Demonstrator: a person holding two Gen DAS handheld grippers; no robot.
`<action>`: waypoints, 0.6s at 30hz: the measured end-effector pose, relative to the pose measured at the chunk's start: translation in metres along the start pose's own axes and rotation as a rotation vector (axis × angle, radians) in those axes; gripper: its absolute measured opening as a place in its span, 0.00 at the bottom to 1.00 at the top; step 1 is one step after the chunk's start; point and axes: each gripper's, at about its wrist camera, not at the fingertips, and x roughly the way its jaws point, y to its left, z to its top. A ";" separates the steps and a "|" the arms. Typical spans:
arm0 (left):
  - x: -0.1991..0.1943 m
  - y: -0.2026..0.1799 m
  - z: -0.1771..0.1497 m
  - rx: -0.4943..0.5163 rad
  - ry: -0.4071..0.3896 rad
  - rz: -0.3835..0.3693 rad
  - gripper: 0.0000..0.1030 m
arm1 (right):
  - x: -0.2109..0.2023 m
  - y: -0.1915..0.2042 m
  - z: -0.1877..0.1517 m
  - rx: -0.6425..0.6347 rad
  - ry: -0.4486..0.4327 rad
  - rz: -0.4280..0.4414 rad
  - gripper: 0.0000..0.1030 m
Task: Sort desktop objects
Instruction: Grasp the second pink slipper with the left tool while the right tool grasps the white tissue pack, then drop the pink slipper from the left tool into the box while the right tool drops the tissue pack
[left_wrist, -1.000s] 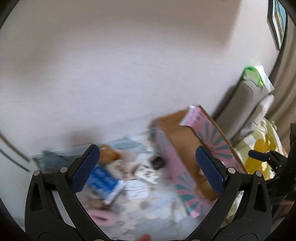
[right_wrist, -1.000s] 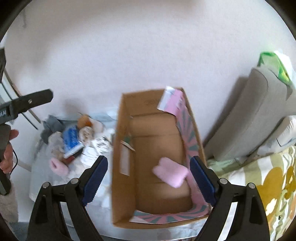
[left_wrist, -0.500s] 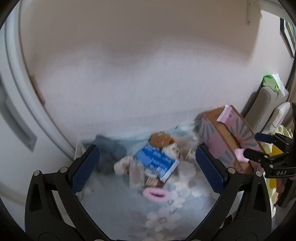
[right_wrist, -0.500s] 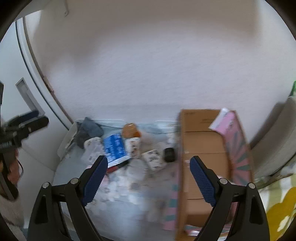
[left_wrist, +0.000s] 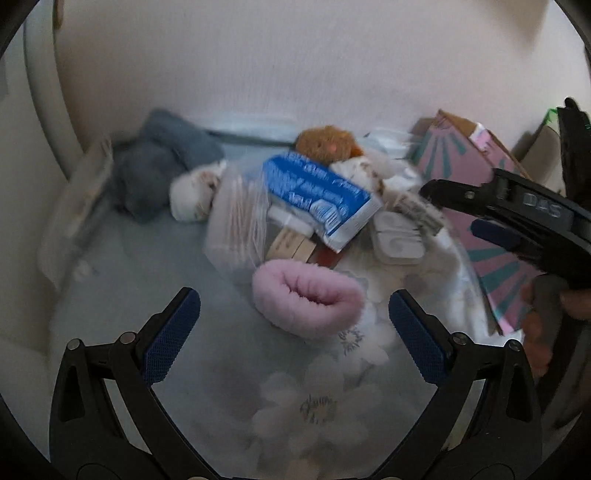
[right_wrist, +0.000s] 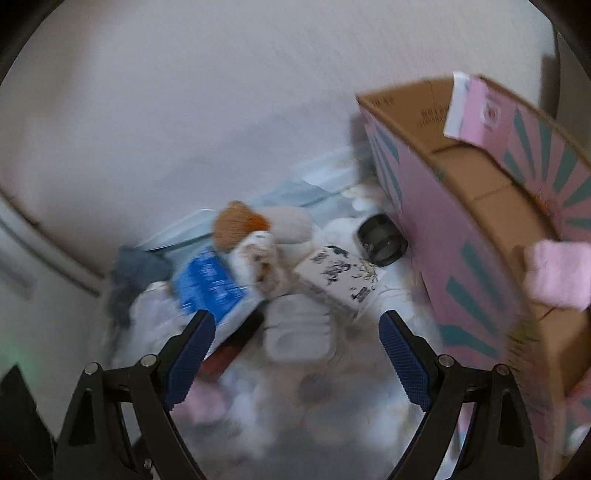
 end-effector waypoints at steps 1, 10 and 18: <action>0.006 -0.001 -0.002 -0.006 -0.002 0.004 0.98 | 0.010 -0.002 0.000 0.011 -0.001 -0.012 0.86; 0.032 -0.013 -0.006 -0.003 -0.032 0.046 0.92 | 0.048 -0.019 0.008 0.071 -0.064 -0.052 0.81; 0.041 -0.011 -0.007 -0.038 -0.034 0.007 0.52 | 0.049 -0.018 0.013 0.033 -0.094 -0.065 0.65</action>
